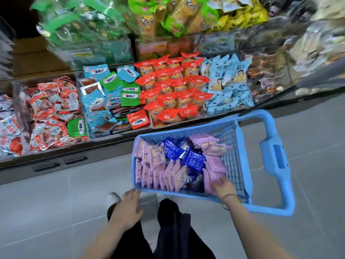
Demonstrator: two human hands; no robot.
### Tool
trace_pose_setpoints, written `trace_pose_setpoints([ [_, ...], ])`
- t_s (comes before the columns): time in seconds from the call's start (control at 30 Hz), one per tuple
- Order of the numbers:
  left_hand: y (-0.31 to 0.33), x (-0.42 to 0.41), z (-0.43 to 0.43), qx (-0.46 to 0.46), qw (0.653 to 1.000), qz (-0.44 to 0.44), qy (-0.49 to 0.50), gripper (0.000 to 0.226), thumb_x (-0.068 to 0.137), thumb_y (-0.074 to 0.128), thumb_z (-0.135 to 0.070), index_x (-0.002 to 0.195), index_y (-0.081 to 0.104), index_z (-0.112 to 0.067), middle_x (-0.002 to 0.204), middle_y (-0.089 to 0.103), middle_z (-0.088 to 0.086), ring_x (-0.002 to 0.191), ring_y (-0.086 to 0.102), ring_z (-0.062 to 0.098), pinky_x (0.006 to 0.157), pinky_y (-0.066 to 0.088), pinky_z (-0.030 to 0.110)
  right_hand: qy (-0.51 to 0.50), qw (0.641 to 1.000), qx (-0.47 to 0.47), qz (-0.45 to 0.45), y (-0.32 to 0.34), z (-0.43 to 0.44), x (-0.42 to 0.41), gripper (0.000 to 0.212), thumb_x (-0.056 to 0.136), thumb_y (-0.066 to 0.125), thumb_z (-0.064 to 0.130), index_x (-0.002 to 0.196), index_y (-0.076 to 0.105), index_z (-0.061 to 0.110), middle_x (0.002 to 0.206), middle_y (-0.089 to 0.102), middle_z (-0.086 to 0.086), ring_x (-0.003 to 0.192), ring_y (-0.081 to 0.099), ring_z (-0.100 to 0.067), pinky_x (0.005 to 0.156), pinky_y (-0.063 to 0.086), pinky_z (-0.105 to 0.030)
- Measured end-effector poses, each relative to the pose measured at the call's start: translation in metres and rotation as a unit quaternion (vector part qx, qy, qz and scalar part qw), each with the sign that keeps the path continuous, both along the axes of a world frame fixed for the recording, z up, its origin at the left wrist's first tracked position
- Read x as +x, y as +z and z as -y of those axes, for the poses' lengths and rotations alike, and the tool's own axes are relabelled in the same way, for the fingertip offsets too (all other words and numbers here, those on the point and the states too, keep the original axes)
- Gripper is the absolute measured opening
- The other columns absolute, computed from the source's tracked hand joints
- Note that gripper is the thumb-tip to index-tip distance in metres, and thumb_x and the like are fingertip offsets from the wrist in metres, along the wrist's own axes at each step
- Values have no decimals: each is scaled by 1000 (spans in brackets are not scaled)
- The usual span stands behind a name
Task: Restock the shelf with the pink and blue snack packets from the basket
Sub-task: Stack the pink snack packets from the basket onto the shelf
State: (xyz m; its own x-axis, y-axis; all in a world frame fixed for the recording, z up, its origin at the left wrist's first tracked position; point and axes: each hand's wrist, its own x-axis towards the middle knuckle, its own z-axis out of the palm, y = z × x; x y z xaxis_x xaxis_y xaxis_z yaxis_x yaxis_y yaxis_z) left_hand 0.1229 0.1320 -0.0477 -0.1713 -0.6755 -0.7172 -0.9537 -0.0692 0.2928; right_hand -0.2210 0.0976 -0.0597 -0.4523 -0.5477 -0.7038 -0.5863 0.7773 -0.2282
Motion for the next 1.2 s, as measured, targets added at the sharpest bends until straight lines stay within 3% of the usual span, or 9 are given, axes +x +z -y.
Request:
trace_pose_setpoints([
  [0.07, -7, -21, 0, -10, 999, 13, -30, 72, 90, 47, -33, 151, 12, -21, 159, 6, -2, 145, 10, 16, 113, 27, 35, -10, 1000, 28, 3, -13, 4, -8, 24, 82, 61, 21, 100, 54, 6, 105, 60, -20, 86, 54, -27, 79, 44, -28],
  [0.2, -19, -37, -8, 30, 999, 19, -25, 81, 90, 48, -29, 153, -3, -25, 160, -4, -5, 147, 6, 15, 116, 22, 39, -53, 997, 55, 8, -36, 9, -11, 74, 71, 69, 30, 133, 34, 9, 127, 51, -16, 113, 53, -32, 94, 45, -32],
  [0.43, -26, -22, -7, 33, 999, -22, 6, 76, 90, 50, -22, 151, 6, -34, 159, -2, -14, 142, 25, 17, 108, 33, 30, -81, 994, 65, -34, -62, 12, 7, 113, 56, 86, 20, 139, 10, 17, 140, 26, -26, 117, 48, -39, 94, 49, -42],
  [0.53, -23, -21, -2, 51, 999, -7, -8, 72, 92, 48, -24, 152, 8, -31, 160, -4, -12, 139, 30, 16, 105, 37, 30, -47, 990, 117, -67, -63, 11, 12, 108, 68, 80, 19, 143, 2, 10, 143, 17, -28, 118, 49, -40, 93, 49, -44],
  [0.7, -18, -24, 4, 73, 997, -7, 3, 69, 94, 47, -28, 152, 10, -27, 161, 4, -8, 141, 30, 19, 111, 31, 30, -26, 999, 37, -22, -44, 9, 4, 71, 84, 63, 36, 137, 26, 7, 131, 46, -20, 106, 54, -32, 85, 47, -33],
  [0.9, -3, -18, 4, 76, 993, -44, 74, 63, 94, 48, -29, 151, 21, -23, 155, 28, 2, 136, 37, 19, 110, 31, 29, 108, 993, 39, 38, 4, 3, -15, 38, 87, 52, 49, 109, 54, 17, 109, 62, -12, 93, 56, -28, 77, 41, -31],
  [1.0, 9, -20, 6, 77, 981, -90, 152, 58, 95, 51, -27, 147, 30, -17, 151, 35, 4, 129, 45, 20, 105, 34, 24, 52, 990, -10, 131, 32, 4, -9, 33, 80, 56, 50, 92, 55, 20, 95, 62, -9, 81, 56, -24, 71, 41, -30],
  [1.1, 25, -34, 18, 55, 956, -178, 228, 56, 93, 58, -27, 143, 37, -14, 143, 44, 4, 115, 52, 18, 93, 38, 20, -164, 910, -33, 379, 56, 7, 12, 37, 77, 57, 37, 108, 59, 15, 92, 68, -8, 84, 62, -26, 76, 53, -43],
  [1.2, 46, -52, 39, 69, 880, -304, 358, 62, 86, 67, -34, 139, 38, -18, 133, 50, 1, 109, 53, 11, 83, 45, 22, -218, 809, -6, 546, 71, 12, 35, 41, 76, 54, 27, 114, 59, 15, 105, 70, -13, 93, 67, -28, 78, 54, -49],
])
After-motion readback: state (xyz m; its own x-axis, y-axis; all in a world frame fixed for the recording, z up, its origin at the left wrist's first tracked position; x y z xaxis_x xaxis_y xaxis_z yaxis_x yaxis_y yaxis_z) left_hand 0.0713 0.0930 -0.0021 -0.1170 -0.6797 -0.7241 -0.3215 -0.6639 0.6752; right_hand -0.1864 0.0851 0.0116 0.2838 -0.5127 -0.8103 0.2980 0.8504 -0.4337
